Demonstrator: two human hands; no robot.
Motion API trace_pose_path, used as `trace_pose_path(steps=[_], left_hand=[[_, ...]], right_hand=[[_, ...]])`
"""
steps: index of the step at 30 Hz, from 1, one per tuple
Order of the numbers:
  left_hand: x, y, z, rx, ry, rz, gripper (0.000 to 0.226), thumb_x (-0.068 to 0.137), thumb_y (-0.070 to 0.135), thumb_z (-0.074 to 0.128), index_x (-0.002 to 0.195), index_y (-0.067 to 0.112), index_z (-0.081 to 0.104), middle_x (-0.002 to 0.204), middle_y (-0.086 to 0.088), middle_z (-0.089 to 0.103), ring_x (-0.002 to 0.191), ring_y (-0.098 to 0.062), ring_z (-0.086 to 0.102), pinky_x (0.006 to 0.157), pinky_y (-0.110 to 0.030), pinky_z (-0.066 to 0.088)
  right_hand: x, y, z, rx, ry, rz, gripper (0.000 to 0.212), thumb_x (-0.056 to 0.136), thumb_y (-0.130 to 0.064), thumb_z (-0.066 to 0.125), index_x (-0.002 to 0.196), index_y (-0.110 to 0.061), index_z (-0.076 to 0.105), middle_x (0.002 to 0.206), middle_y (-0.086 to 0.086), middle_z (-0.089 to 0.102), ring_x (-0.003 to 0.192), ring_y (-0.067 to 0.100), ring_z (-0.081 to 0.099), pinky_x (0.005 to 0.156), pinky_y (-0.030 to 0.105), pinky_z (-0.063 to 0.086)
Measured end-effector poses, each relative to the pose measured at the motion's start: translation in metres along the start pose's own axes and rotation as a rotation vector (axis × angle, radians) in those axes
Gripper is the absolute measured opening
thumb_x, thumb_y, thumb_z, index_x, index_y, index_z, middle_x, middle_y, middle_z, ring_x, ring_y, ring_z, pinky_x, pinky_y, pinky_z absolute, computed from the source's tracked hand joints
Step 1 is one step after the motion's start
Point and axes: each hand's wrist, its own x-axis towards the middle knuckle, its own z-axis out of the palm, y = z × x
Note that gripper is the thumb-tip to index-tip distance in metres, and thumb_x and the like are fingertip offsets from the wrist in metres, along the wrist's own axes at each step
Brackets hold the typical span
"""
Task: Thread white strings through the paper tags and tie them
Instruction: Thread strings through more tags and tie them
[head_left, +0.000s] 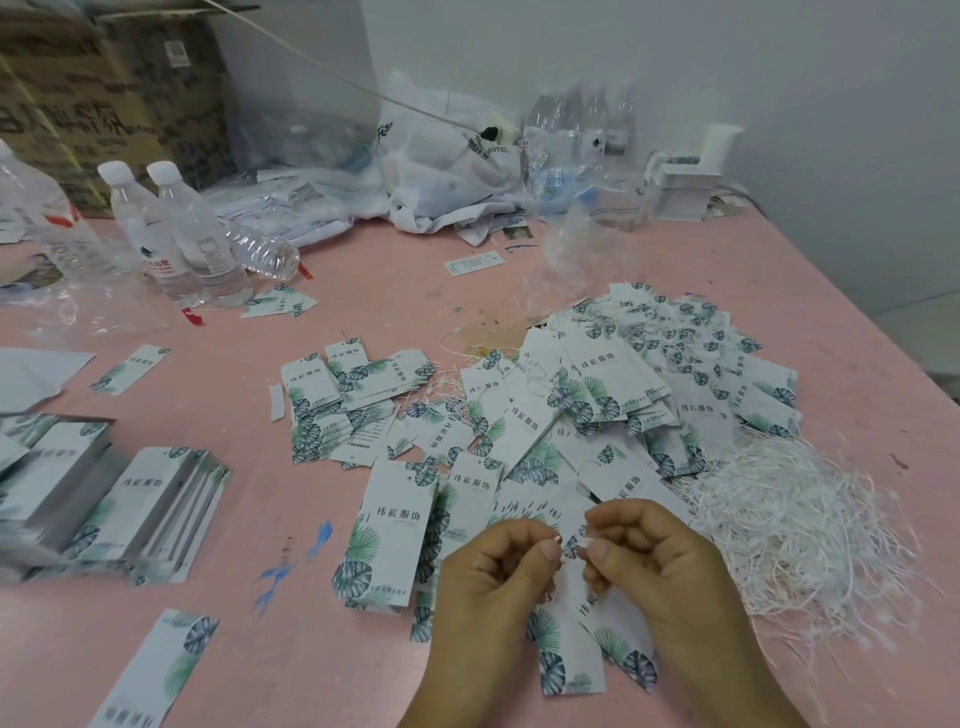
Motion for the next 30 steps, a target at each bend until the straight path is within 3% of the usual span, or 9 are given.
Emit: trace_pose_path(steps=[7, 11, 17, 23, 30], left_hand=[[-0.002, 0.007, 0.001, 0.148, -0.036, 0.064, 0.020, 0.074, 0.035, 0.075, 0.084, 0.018, 0.078, 0.067, -0.001, 0.067, 0.059, -0.006, 0.056, 0.057, -0.018, 0.045], [-0.004, 0.012, 0.003, 0.193, -0.037, 0.066, 0.005, 0.077, 0.024, 0.073, 0.079, 0.024, 0.078, 0.067, -0.002, 0.068, 0.059, -0.005, 0.056, 0.057, -0.017, 0.045], [-0.004, 0.014, 0.005, 0.226, -0.035, 0.066, 0.007, 0.076, 0.025, 0.072, 0.079, 0.029, 0.078, 0.067, 0.001, 0.069, 0.060, -0.005, 0.056, 0.057, -0.020, 0.047], [-0.005, 0.012, 0.004, 0.200, -0.027, 0.057, 0.019, 0.070, 0.041, 0.074, 0.081, 0.026, 0.078, 0.066, -0.001, 0.068, 0.061, -0.010, 0.055, 0.058, -0.025, 0.046], [-0.005, 0.014, 0.004, 0.233, -0.027, 0.063, 0.006, 0.076, 0.023, 0.073, 0.079, 0.025, 0.078, 0.062, -0.001, 0.065, 0.058, -0.006, 0.053, 0.056, -0.020, 0.044]], right_hand=[[-0.005, -0.004, 0.004, -0.197, 0.044, -0.132, 0.035, 0.081, -0.002, 0.071, 0.083, -0.037, 0.074, 0.074, -0.003, 0.073, 0.067, 0.007, 0.068, 0.063, 0.013, 0.052], [-0.007, 0.000, 0.007, -0.239, 0.077, -0.172, 0.036, 0.081, -0.004, 0.073, 0.086, -0.040, 0.072, 0.079, -0.005, 0.073, 0.070, 0.009, 0.068, 0.065, 0.015, 0.053], [-0.007, 0.004, 0.010, -0.259, 0.088, -0.195, 0.036, 0.081, -0.004, 0.074, 0.085, -0.040, 0.072, 0.077, -0.007, 0.073, 0.069, 0.008, 0.068, 0.064, 0.013, 0.052], [-0.007, 0.003, 0.010, -0.251, 0.111, -0.204, 0.036, 0.080, -0.004, 0.074, 0.085, -0.039, 0.072, 0.071, -0.006, 0.071, 0.065, 0.007, 0.067, 0.060, 0.012, 0.051], [-0.007, 0.003, 0.011, -0.283, 0.107, -0.236, 0.038, 0.079, -0.002, 0.074, 0.085, -0.039, 0.072, 0.076, -0.008, 0.072, 0.069, 0.009, 0.068, 0.063, 0.013, 0.052]])
